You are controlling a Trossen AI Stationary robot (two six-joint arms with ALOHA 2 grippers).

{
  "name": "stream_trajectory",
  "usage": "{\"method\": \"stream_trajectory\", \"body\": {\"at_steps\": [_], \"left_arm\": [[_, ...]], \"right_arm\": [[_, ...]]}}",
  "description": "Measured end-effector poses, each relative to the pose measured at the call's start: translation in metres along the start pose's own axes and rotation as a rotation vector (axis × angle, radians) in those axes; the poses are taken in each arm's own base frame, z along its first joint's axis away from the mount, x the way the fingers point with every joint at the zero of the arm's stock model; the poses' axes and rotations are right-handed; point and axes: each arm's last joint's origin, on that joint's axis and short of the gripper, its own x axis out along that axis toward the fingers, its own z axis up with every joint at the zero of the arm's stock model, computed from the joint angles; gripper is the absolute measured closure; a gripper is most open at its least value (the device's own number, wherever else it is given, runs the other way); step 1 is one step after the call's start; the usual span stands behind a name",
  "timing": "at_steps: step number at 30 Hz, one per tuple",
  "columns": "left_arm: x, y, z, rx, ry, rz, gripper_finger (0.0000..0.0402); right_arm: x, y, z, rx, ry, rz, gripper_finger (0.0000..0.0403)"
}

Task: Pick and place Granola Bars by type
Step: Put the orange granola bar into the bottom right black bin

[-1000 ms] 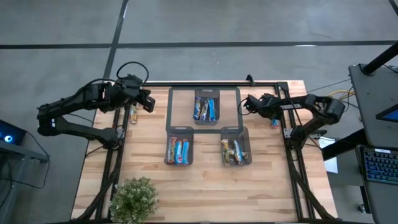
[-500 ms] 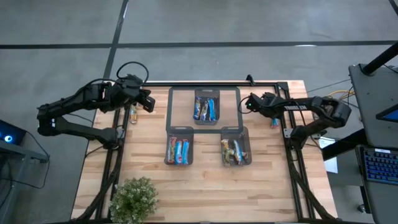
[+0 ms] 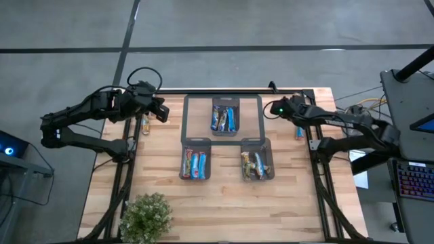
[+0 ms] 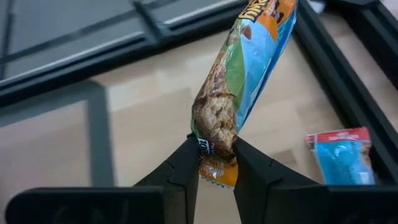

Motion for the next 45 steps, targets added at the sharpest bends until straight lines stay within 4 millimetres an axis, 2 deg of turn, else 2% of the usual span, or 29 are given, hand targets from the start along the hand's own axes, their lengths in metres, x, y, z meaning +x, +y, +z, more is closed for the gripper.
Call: {"method": "stream_trajectory", "body": {"at_steps": [14,36,45], "left_arm": [[0.0,0.0,0.0,0.002,0.0,0.0,0.0401],[0.0,0.0,0.0,0.028,0.0,0.0,0.0401],[0.0,0.0,0.0,0.046,0.0,0.0,0.0401]], "right_arm": [[-0.049,0.0,-0.001,-0.023,0.005,0.278,0.0333],[-0.09,0.004,-0.03,-0.107,0.186,0.55,0.0333],[-0.12,0.017,-0.022,-0.163,0.193,0.68,0.0333]]}}
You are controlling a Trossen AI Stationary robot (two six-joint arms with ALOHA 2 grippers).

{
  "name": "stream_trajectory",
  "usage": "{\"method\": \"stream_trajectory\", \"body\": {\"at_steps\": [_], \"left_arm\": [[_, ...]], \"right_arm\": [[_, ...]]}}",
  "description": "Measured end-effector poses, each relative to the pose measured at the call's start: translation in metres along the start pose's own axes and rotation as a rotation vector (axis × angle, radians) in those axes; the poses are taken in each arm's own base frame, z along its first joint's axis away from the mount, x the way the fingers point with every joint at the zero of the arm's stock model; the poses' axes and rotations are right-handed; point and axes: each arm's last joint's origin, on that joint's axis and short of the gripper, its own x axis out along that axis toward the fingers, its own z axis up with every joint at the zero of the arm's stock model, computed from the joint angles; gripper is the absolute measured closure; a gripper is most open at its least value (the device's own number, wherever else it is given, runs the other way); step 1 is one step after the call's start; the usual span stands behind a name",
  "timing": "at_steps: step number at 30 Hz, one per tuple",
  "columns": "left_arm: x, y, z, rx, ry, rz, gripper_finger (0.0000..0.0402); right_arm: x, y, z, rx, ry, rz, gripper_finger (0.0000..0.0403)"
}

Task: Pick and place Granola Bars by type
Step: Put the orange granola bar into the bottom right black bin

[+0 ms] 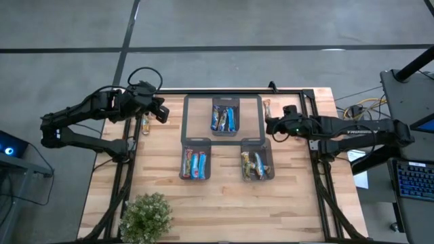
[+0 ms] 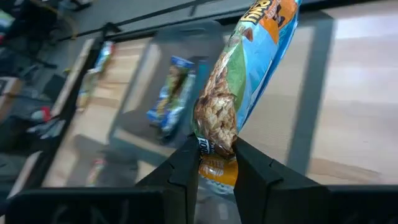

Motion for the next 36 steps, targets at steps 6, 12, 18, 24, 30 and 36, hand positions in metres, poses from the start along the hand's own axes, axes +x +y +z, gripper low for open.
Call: {"method": "stream_trajectory", "body": {"at_steps": [6,12,18,24,30,36], "left_arm": [[0.0,0.0,0.0,0.0,0.0,0.0,0.0401],[0.0,0.0,0.0,0.014,0.0,0.0,0.0401],[0.0,0.0,0.0,0.015,0.001,0.0,0.0401],[0.0,0.0,0.0,0.016,0.001,0.0,0.0401],[0.0,0.0,0.0,0.016,0.001,0.0,0.0401],[0.0,0.0,0.0,0.015,0.001,0.0,0.0401]], "right_arm": [[-0.016,0.022,0.008,-0.054,0.002,0.095,0.0333],[-0.028,0.034,0.008,-0.062,0.018,0.159,0.0333],[-0.038,0.042,0.001,-0.044,0.064,0.218,0.0333],[-0.048,0.048,-0.011,-0.016,0.126,0.27,0.0333],[-0.057,0.051,-0.022,0.004,0.191,0.31,0.0333],[-0.063,0.052,-0.031,0.006,0.229,0.331,0.0333]]}}
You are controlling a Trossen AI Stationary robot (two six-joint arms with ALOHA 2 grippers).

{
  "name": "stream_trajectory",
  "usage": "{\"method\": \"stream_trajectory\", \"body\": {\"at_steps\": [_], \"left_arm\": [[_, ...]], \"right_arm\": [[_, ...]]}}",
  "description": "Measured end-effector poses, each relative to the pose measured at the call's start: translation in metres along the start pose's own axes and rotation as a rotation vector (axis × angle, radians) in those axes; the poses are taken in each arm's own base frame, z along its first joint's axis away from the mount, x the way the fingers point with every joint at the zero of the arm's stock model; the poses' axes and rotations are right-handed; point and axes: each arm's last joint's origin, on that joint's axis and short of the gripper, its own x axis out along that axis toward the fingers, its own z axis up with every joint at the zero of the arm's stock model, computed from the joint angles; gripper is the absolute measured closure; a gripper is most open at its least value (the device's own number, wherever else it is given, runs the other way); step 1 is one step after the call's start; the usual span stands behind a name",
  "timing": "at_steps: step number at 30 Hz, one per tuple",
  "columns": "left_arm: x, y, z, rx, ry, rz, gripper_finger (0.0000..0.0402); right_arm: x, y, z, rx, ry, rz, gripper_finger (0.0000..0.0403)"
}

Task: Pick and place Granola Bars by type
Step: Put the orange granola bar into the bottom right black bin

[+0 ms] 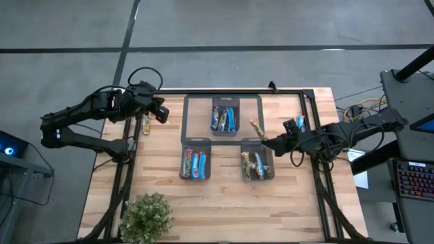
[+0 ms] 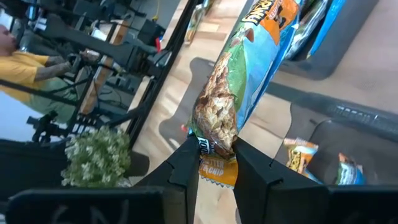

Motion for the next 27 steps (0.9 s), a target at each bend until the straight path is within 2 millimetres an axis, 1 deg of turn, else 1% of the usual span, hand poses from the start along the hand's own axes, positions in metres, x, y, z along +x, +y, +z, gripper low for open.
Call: {"method": "stream_trajectory", "body": {"at_steps": [3,8,12,20,27], "left_arm": [[0.0,0.0,0.0,0.0,0.0,0.0,0.0401],[0.0,0.0,0.0,0.0,0.0,0.0,0.0401],[0.0,0.0,0.0,0.001,0.002,0.001,0.0401],[0.0,0.0,0.0,0.003,0.004,0.002,0.0401],[0.0,0.0,-0.001,0.005,0.005,0.002,0.0401]], "right_arm": [[0.002,0.0,-0.005,0.003,0.018,-0.004,0.0333],[0.01,0.001,-0.015,-0.002,0.044,-0.034,0.0333],[0.017,0.001,-0.025,-0.007,0.074,-0.06,0.0333],[0.024,0.002,-0.045,0.027,0.126,-0.092,0.0333],[0.038,-0.001,-0.056,0.05,0.135,-0.154,0.0333]]}}
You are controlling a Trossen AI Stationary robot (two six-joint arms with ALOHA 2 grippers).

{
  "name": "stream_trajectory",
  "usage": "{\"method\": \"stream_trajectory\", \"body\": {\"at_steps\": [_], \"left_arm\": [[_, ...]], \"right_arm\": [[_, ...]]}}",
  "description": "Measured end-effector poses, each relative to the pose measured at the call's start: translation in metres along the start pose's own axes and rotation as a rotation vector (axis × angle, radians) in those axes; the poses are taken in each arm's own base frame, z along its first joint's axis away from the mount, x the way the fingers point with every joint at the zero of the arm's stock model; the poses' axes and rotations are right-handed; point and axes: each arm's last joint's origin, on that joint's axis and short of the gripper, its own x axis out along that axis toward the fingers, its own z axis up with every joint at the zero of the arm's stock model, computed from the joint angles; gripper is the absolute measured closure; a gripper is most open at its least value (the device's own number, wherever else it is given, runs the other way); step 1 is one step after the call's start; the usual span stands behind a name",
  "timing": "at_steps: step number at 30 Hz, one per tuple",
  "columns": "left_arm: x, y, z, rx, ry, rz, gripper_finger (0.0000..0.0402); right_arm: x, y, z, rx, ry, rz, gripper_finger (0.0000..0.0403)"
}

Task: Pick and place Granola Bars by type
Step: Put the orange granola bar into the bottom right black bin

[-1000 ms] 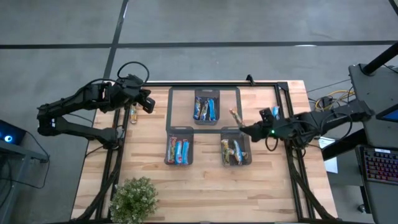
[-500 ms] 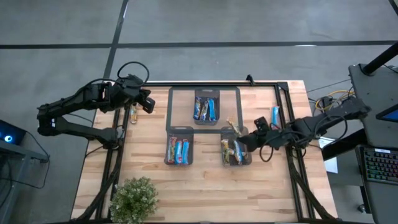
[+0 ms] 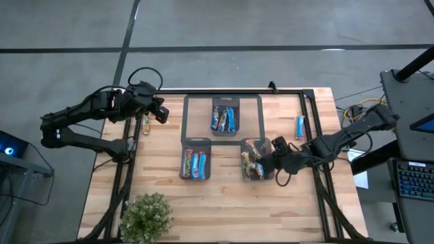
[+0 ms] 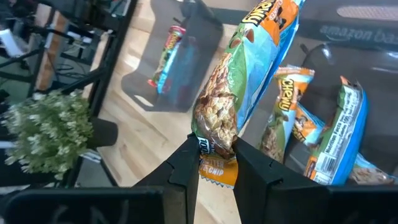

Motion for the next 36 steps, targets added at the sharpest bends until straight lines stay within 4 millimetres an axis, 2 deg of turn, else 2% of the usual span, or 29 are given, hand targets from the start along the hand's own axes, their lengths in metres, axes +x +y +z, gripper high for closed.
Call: {"method": "stream_trajectory", "body": {"at_steps": [18,36], "left_arm": [[0.0,0.0,0.0,0.009,0.001,0.0,0.0401],[0.0,0.0,0.0,0.01,0.001,0.0,0.0401]], "right_arm": [[0.029,-0.007,-0.022,0.113,0.009,-0.124,0.0333],[0.029,-0.012,-0.022,0.145,-0.028,-0.165,0.0333]]}}
